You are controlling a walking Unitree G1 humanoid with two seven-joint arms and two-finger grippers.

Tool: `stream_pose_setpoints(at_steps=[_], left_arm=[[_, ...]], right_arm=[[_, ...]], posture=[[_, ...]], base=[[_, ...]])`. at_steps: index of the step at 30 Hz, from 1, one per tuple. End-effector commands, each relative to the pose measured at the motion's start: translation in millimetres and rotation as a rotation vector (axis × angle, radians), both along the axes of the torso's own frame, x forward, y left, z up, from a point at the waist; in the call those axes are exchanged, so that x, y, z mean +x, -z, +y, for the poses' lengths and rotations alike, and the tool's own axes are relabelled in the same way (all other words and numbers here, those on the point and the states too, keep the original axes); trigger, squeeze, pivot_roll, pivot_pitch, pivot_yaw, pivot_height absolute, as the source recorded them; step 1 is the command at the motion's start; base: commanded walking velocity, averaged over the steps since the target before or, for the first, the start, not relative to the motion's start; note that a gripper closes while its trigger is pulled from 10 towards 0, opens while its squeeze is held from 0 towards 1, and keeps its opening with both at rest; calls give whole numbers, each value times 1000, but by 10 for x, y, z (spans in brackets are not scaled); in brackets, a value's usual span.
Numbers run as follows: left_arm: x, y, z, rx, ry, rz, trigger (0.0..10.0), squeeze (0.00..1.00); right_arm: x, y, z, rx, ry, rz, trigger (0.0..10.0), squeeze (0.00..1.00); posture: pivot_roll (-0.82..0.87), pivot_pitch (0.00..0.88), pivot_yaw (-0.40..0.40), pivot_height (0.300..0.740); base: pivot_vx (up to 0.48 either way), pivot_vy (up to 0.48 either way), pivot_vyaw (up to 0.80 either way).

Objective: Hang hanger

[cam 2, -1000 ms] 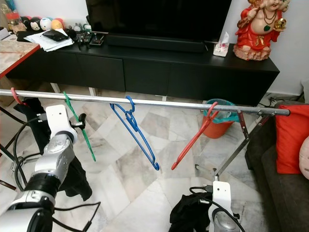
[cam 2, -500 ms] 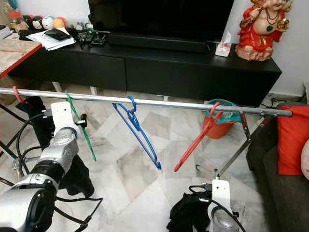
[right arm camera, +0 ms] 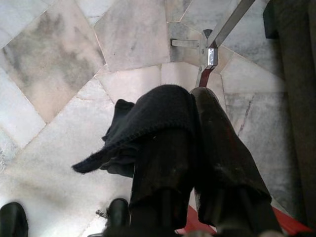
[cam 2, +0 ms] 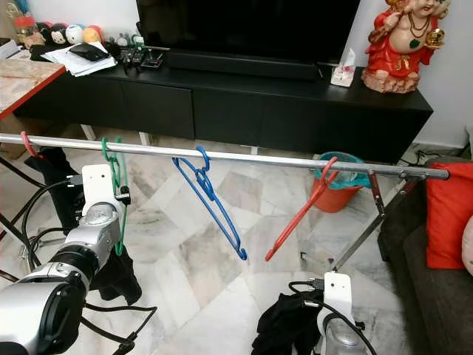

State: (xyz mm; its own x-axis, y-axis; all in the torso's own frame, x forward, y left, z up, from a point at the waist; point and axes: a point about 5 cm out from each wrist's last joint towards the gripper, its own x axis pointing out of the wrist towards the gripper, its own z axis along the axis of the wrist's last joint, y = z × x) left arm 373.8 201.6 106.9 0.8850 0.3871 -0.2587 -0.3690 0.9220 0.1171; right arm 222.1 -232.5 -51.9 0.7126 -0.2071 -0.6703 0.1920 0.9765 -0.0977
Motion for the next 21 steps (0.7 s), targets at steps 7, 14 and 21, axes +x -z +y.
stream_pose_setpoints(at_steps=[7, 14, 21], left_arm=[[90, -151, -84, -40, 79, -83, 0, 0], [55, -70, -78, -49, 101, -66, 0, 0], [33, -29, -46, -59, 98, -53, 0, 0]], right_arm=[[-6, -2, -29, -4, 7, 5, 10000, 0], [-2, -1, -13, -3, 7, 2, 10000, 0], [5, -3, 5, -4, 1, -5, 10000, 0]], posture=[[-94, 0, -47, 740], [-95, 0, -46, 740], [-93, 0, -48, 740]], base=[[0, 0, 0], [0, 0, 0], [0, 0, 0]])
